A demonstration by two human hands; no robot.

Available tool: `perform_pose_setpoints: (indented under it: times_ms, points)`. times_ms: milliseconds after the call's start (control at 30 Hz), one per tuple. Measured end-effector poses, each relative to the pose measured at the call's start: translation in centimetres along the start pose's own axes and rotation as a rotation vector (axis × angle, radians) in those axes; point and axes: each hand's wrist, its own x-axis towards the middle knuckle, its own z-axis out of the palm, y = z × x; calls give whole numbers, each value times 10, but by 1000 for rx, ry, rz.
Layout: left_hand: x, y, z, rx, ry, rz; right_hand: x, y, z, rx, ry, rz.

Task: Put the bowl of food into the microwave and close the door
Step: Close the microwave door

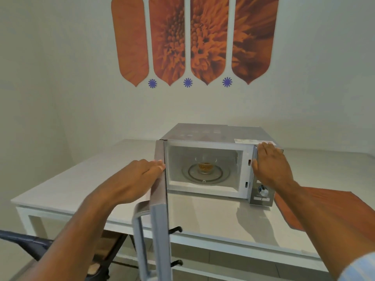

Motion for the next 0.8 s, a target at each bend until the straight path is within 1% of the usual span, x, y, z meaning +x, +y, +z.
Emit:
perform_pose_setpoints:
  times_ms: [100,200,333,567,800]
  points:
    - [9,11,14,16,-59,46,1,2,-2,16,22,-27]
    - [23,24,28,165,-111,148,2,3,-3,30,44,-37]
    - [44,41,46,266,-113,207,10,0,-12,63,43,9]
    - [88,60,74,354,-127,274,24,4,-23,229,-52,66]
    - [124,79,99,408,-114,303,28,8,-31,243,-71,-17]
